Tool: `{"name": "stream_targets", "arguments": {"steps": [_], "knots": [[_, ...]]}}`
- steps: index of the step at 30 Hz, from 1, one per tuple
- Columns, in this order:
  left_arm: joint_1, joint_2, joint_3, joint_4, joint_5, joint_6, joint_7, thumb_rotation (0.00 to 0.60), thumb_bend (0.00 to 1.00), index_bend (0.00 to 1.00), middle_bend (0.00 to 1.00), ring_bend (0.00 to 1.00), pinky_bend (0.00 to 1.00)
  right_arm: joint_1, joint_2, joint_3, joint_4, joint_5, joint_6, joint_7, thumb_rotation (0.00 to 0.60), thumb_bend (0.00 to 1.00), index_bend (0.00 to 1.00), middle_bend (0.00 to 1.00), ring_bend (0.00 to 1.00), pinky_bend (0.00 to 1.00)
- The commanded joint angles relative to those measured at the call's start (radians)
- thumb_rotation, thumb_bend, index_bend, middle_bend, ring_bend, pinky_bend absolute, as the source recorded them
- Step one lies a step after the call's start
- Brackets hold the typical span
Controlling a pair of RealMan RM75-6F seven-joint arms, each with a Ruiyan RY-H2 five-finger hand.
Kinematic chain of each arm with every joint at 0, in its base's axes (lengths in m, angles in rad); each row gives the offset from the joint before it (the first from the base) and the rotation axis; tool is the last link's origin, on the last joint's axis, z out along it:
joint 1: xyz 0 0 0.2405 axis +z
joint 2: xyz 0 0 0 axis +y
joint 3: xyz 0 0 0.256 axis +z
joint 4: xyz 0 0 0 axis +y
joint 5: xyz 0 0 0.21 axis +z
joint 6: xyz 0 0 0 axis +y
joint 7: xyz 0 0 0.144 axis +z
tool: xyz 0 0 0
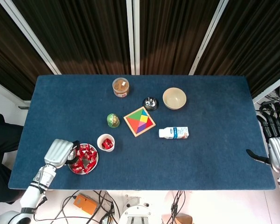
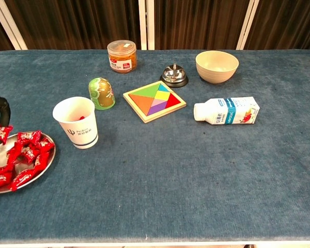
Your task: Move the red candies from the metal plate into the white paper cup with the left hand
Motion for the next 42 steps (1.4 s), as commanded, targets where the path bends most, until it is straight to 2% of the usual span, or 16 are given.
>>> {"name": "stream_targets", "arguments": {"steps": [1,5,8,16,19,24,28,37,40,42], "knots": [[-0.022,0.017,-0.044,-0.042,0.029,0.023,-0.031,0.6,0.33,0.56,0.94,0.95,0.95,-0.001,-0.002,-0.001,0.003,-0.001,0.001,0.005,0.6,0.24,0.0,0.03,0.0,0.07],[-0.062,0.007,-0.092,-0.067,0.036,0.012,-0.046,0.6,0.33,0.56,0.94,0.95,0.94,-0.005,-0.002,-0.003,0.012,-0.002,0.005,0.014,0.6,0.24,0.0,0.03,0.0,0.07],[-0.108,-0.013,-0.123,-0.066,0.012,-0.039,-0.046,0.6,0.32,0.56,0.94,0.95,0.95,-0.008,-0.002,-0.002,0.019,0.002,0.009,0.024,0.6,0.24,0.0,0.03,0.0,0.07],[-0.185,-0.069,-0.151,-0.042,-0.074,-0.141,-0.021,0.6,0.29,0.56,0.94,0.95,0.94,-0.012,-0.006,-0.003,0.038,0.01,0.007,0.044,0.6,0.24,0.0,0.03,0.0,0.07],[-0.201,-0.081,-0.153,-0.031,-0.114,-0.164,-0.01,0.6,0.21,0.48,0.94,0.95,0.94,-0.012,-0.007,-0.002,0.042,0.01,0.006,0.047,0.6,0.24,0.0,0.03,0.0,0.07],[-0.199,-0.087,-0.143,-0.034,-0.122,-0.142,0.007,0.6,0.12,0.38,0.94,0.95,0.94,-0.008,-0.007,-0.001,0.04,0.01,0.0,0.043,0.6,0.24,0.0,0.03,0.0,0.07],[-0.172,-0.059,-0.129,-0.063,-0.087,-0.082,0.004,0.6,0.11,0.34,0.94,0.95,0.95,-0.003,-0.007,0.001,0.032,0.005,-0.002,0.036,0.6,0.24,0.0,0.03,0.0,0.07],[-0.052,0.067,-0.055,-0.116,-0.009,0.053,-0.083,0.6,0.13,0.41,0.94,0.95,0.94,0.001,-0.005,0.006,0.02,0.002,0.001,0.022,0.6,0.24,0.0,0.03,0.0,0.07],[-0.034,0.076,-0.018,-0.095,0.009,0.043,-0.092,0.6,0.16,0.42,0.94,0.95,0.94,0.002,-0.003,0.007,0.015,-0.002,0.004,0.018,0.6,0.24,0.0,0.03,0.0,0.07],[-0.04,0.072,0.009,-0.077,0.014,-0.001,-0.091,0.6,0.19,0.42,0.94,0.95,0.94,0.002,-0.003,0.008,0.012,-0.005,0.008,0.013,0.6,0.24,0.0,0.03,0.0,0.07]]}}
